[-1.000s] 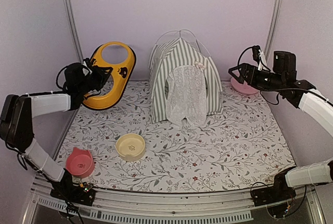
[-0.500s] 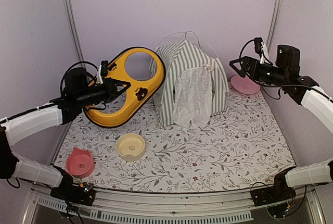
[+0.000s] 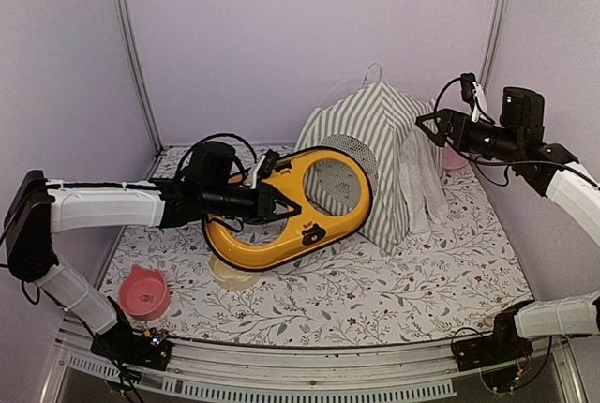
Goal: Set up the pet tent
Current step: Move the tent to the corner of the board.
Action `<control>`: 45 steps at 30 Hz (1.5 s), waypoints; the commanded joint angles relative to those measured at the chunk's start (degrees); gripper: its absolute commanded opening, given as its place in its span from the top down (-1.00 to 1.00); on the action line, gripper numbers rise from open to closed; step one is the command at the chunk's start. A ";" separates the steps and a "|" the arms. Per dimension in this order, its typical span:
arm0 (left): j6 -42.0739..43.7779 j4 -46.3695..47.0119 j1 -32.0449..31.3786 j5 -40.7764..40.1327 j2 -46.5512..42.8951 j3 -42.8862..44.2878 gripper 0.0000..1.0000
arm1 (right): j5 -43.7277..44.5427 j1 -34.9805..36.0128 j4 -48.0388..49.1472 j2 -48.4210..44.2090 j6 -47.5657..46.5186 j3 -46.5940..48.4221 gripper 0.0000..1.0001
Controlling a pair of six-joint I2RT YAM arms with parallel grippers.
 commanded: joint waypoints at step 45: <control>10.38 -16.85 19.74 -1.66 -30.40 3.66 0.97 | -4.80 22.73 12.16 63.87 8.88 45.01 0.03</control>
